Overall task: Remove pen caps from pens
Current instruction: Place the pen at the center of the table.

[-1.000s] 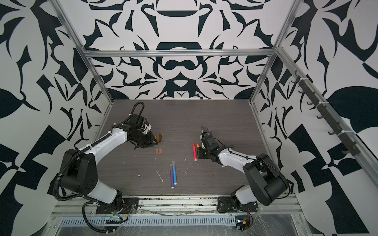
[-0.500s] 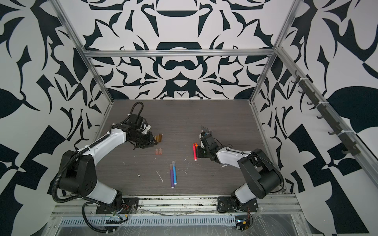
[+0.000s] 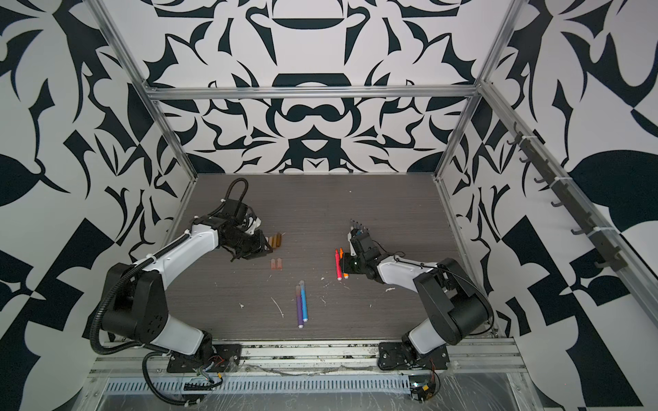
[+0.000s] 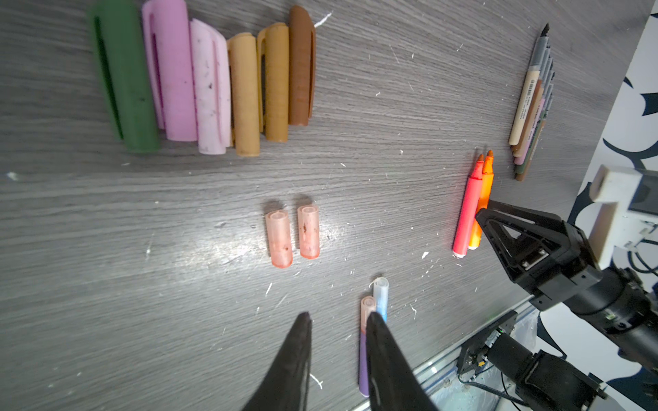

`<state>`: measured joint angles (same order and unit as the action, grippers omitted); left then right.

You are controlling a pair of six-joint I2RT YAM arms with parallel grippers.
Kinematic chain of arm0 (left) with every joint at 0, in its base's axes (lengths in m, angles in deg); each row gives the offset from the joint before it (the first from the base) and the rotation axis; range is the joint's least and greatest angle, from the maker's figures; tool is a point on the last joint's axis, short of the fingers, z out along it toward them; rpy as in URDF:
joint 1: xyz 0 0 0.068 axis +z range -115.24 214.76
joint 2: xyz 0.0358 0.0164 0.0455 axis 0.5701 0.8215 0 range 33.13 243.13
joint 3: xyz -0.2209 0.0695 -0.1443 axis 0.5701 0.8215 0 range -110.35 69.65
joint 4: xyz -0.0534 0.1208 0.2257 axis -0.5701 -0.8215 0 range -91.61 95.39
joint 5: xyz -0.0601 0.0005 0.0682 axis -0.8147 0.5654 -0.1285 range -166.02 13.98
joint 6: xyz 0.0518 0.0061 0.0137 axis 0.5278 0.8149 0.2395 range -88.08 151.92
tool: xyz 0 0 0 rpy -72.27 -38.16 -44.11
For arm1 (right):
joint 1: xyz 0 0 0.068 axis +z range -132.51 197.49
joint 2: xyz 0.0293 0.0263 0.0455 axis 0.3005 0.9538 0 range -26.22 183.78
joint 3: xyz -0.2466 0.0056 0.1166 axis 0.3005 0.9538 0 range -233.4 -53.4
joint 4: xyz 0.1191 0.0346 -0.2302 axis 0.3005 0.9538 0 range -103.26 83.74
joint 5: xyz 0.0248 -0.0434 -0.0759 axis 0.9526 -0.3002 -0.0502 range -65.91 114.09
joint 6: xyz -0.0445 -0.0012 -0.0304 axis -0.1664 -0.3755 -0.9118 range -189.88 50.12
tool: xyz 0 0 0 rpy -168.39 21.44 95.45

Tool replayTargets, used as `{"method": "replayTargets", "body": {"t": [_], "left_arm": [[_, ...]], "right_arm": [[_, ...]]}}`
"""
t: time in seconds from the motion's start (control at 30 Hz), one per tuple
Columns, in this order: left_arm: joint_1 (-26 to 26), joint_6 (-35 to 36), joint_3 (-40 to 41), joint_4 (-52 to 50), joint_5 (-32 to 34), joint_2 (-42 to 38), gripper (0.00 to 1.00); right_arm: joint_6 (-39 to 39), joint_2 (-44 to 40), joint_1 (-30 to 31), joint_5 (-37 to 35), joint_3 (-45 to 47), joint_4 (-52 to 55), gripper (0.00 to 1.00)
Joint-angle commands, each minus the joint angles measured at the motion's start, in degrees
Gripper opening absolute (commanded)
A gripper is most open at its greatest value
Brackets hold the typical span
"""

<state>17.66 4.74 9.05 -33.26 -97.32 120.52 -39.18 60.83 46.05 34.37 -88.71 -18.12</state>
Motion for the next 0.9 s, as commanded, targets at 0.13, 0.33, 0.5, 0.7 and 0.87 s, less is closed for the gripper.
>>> {"method": "replayTargets", "body": {"t": [0.13,0.33,0.5,0.7,0.87], "left_arm": [[0.4,0.5,0.5,-1.3,-1.0,-0.5,0.3],[0.6,0.6,0.4,-1.4,-1.1,-0.4,0.3],[0.8,0.6,0.2,-1.4,-1.2,-0.3,0.3],[0.8,0.5,-0.1,-1.6,-1.3,-0.6,0.3],[0.8,0.1,-0.5,-1.7,-1.5,-1.3,0.3]], "right_arm": [[1.7,-0.3,-0.3,1.9,-1.2,-2.4,0.35],[2.0,0.4,-0.4,2.5,-1.8,-2.5,0.35],[2.0,0.4,-0.4,2.5,-2.0,-2.1,0.35],[2.9,-1.6,-1.1,1.0,-0.7,-2.7,0.44],[1.7,-6.8,-1.2,0.0,-0.7,0.2,0.49]]}}
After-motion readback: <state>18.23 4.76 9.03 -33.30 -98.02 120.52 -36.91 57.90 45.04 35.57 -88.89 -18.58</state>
